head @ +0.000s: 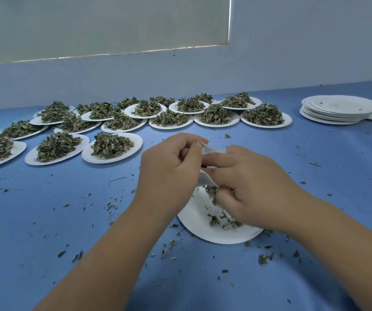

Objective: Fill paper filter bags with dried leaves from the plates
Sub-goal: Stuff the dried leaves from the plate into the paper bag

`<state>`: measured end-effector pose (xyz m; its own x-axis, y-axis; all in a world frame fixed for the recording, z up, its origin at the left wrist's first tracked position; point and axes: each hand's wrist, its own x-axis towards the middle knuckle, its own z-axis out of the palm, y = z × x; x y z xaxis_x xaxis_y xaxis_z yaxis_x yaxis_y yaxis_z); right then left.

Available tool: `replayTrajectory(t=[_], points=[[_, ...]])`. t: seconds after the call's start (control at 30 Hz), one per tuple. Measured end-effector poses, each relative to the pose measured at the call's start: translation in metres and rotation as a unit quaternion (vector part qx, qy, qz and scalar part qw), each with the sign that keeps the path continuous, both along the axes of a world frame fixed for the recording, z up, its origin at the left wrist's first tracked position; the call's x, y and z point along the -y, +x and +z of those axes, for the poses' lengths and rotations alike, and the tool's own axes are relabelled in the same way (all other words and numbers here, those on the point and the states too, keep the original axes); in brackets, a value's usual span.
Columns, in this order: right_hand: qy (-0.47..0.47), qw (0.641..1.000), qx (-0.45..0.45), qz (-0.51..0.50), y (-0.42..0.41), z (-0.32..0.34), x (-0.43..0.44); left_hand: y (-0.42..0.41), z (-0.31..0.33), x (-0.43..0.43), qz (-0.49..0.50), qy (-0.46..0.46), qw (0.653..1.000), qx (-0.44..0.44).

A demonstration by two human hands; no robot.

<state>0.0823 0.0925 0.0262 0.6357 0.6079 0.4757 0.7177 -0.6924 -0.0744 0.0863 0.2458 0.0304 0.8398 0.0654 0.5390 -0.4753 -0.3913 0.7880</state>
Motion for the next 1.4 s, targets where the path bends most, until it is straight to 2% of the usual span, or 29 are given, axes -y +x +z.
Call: replayTrajectory(t=[0.1,0.17,0.3,0.37,0.43,0.53,0.6,0.7,0.87,1.0,1.1,1.4], points=[[-0.013,1.0,-0.009,-0.016,0.004,-0.002,-0.004,-0.001,0.001,0.0,-0.005,0.006,1.0,0.003],[0.019,0.999,-0.047,0.01,0.004,-0.002,-0.001,0.0,0.001,-0.002,0.0,0.002,1.0,0.008],[0.235,0.964,-0.115,0.052,-0.002,0.009,0.013,0.002,0.004,-0.008,0.023,0.008,0.999,0.026],[0.273,0.953,-0.126,0.027,0.0,0.014,0.022,0.003,0.005,-0.01,0.03,0.008,0.999,0.026],[0.245,0.954,-0.17,-0.014,0.004,0.017,0.03,0.004,0.006,-0.013,0.037,0.007,0.999,0.026],[0.083,0.964,-0.235,-0.088,0.011,0.016,0.043,0.005,0.006,-0.016,0.047,0.005,0.998,0.034],[-0.005,0.953,-0.284,-0.104,0.013,0.016,0.049,0.006,0.006,-0.017,0.055,0.005,0.998,0.038],[-0.069,0.93,-0.344,-0.108,0.012,0.018,0.056,0.007,0.006,-0.018,0.062,0.004,0.997,0.037],[-0.077,0.913,-0.381,-0.126,0.009,0.025,0.065,0.007,0.006,-0.019,0.067,0.007,0.997,0.048],[-0.053,0.897,-0.396,-0.191,0.009,0.033,0.076,0.007,0.005,-0.02,0.063,0.016,0.996,0.06],[-0.085,0.881,-0.409,-0.224,0.012,0.031,0.08,0.007,0.005,-0.02,0.06,0.021,0.996,0.064],[-0.105,0.882,-0.406,-0.215,0.015,0.026,0.078,0.007,0.004,-0.02,0.061,0.036,0.996,0.062]])
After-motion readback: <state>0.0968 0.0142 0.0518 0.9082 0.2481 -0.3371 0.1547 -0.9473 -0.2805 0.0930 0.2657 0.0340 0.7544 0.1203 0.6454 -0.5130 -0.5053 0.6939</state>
